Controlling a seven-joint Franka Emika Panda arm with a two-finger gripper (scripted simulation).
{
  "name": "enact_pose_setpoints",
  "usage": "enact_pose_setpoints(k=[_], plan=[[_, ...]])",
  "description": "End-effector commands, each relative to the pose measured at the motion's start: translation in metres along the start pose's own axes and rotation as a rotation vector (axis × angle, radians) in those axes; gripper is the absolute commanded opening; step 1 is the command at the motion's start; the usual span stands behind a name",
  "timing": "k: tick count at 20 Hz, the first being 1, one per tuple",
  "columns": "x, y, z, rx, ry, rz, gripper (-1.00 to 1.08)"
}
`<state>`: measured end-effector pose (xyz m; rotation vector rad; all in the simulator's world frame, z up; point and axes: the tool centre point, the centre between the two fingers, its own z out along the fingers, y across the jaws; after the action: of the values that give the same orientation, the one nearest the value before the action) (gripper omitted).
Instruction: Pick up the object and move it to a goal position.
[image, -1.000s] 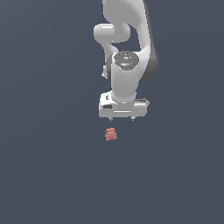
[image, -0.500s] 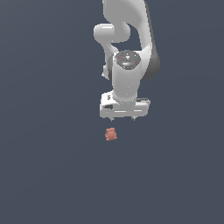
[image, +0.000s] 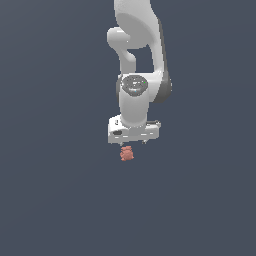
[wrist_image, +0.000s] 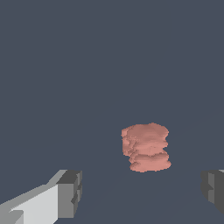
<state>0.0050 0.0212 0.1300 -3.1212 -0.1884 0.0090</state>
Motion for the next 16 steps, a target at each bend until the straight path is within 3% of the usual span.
enact_pose_setpoints(k=[1, 16], plan=[[0.0, 0.01, 0.014, -0.006, 0.002, -0.03, 1.0], [-0.002, 0.026, 0.044, -0.015, 0.003, -0.078, 1.0]])
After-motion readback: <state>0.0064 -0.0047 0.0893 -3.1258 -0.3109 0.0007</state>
